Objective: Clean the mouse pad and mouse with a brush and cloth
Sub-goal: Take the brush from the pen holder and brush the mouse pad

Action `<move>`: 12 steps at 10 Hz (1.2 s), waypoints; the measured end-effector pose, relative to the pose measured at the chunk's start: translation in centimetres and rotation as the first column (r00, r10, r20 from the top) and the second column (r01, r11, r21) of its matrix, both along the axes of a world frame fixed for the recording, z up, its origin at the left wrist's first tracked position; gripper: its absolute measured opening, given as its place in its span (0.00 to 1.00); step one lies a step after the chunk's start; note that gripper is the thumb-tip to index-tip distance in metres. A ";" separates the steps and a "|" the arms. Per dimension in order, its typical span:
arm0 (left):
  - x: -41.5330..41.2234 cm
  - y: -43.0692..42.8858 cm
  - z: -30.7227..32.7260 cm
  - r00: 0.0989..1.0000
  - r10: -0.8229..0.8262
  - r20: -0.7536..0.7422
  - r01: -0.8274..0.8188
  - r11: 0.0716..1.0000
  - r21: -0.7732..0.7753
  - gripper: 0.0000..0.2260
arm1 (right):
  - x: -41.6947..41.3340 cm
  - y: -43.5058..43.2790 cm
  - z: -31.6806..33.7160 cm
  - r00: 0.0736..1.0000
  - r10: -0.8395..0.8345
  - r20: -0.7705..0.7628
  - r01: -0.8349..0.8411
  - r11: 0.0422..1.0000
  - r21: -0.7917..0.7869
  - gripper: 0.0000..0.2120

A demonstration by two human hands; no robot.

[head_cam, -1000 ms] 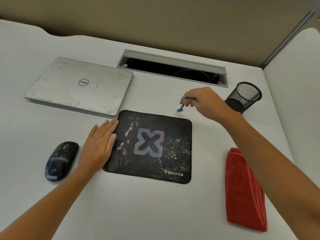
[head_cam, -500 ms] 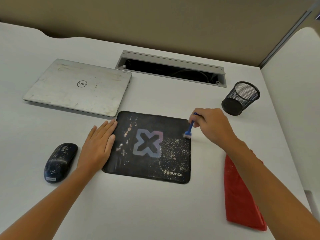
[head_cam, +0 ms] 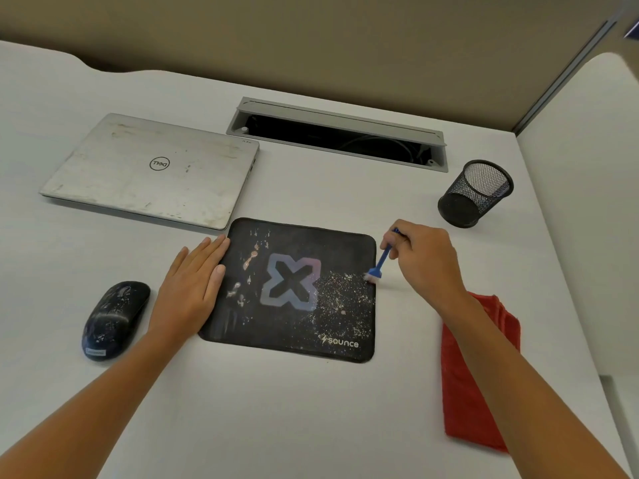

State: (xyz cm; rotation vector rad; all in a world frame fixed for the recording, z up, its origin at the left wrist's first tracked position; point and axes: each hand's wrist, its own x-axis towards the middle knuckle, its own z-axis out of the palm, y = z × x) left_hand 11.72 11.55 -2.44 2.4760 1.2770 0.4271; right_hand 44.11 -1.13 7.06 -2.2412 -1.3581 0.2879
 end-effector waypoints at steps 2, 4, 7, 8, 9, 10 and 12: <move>0.0 0.1 -0.1 1.000 -0.001 -0.004 0.001 1.000 0.000 0.23 | -0.1 0.2 -0.9 0.990 -0.014 0.138 0.010 0.999 0.030 0.11; -0.1 0.1 -0.2 1.000 -0.001 0.000 0.001 1.000 -0.003 0.24 | -0.3 1.0 -1.2 0.995 -0.033 0.095 0.026 0.997 0.079 0.12; 0.0 0.1 -0.2 1.000 -0.001 0.003 0.001 1.000 0.002 0.24 | 0.4 0.7 -1.0 0.999 -0.054 0.003 0.054 0.997 0.053 0.12; 0.0 0.1 -0.2 1.000 -0.001 0.003 0.001 1.000 0.002 0.24 | 0.1 0.5 -1.2 0.999 -0.046 -0.020 0.046 0.999 -0.002 0.13; 0.0 0.1 -0.1 1.000 -0.001 0.008 0.001 1.000 0.002 0.24 | -0.1 0.6 -1.2 0.997 -0.076 -0.027 0.077 0.996 0.042 0.13; 0.0 0.0 -0.1 1.000 -0.001 0.002 0.001 1.000 0.006 0.23 | -0.4 0.7 -1.2 0.997 -0.073 -0.001 0.073 0.996 0.055 0.10; 0.0 0.1 -0.2 1.000 0.000 -0.003 0.000 1.000 0.001 0.24 | -0.4 1.2 -0.8 0.990 -0.095 -0.104 0.104 0.991 0.081 0.10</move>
